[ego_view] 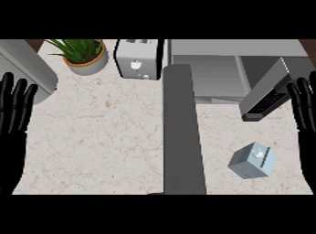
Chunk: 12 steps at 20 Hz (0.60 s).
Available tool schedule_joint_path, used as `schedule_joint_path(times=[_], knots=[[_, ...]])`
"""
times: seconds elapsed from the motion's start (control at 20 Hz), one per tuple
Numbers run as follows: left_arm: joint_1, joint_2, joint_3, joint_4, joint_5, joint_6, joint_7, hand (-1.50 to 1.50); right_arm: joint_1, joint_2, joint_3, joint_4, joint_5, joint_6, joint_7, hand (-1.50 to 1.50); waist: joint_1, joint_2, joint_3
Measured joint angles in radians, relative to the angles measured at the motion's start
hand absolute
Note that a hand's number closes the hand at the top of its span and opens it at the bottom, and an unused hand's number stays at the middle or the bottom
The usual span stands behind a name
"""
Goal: Pick up the milk, place it into the microwave and close the microwave
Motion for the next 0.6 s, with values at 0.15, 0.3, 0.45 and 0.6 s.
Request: schedule_joint_path(times=[0.15, 0.3, 0.45, 0.6], knots=[[-0.021, -0.009, 0.01, 0.024, 0.006, -0.002, -0.012, -1.5, -0.018, 0.025, 0.023, -0.032, 0.064, -0.052, 0.034, -1.5, -0.005, 0.011, 0.004], [-0.047, 0.0, 0.041, 0.086, 0.031, -0.02, -0.039, -1.5, 0.023, 0.058, 0.1, -0.086, 0.185, -0.166, 0.047, -1.5, -0.012, 0.016, 0.005], [-0.062, -0.008, 0.066, 0.124, 0.072, -0.014, 0.006, -1.5, 0.019, 0.075, 0.182, -0.108, 0.294, -0.242, 0.149, -1.5, -0.011, 0.019, 0.005], [-0.02, -0.003, 0.091, 0.122, 0.117, -0.043, 0.008, -1.5, 0.027, 0.083, 0.273, -0.153, 0.399, -0.3, 0.25, -1.5, -0.008, 0.019, 0.006]])
